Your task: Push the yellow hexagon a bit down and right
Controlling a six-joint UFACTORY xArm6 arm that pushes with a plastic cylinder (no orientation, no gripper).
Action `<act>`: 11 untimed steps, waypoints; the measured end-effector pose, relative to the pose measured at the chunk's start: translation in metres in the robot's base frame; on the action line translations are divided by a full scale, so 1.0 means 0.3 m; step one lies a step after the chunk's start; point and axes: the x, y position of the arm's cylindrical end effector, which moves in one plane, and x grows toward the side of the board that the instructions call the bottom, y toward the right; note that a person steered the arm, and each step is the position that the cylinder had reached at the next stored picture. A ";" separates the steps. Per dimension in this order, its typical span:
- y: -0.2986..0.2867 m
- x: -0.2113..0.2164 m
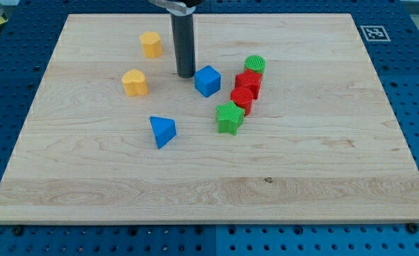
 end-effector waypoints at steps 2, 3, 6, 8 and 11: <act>0.073 0.007; 0.057 -0.049; -0.317 -0.144; -0.320 -0.212; -0.320 -0.345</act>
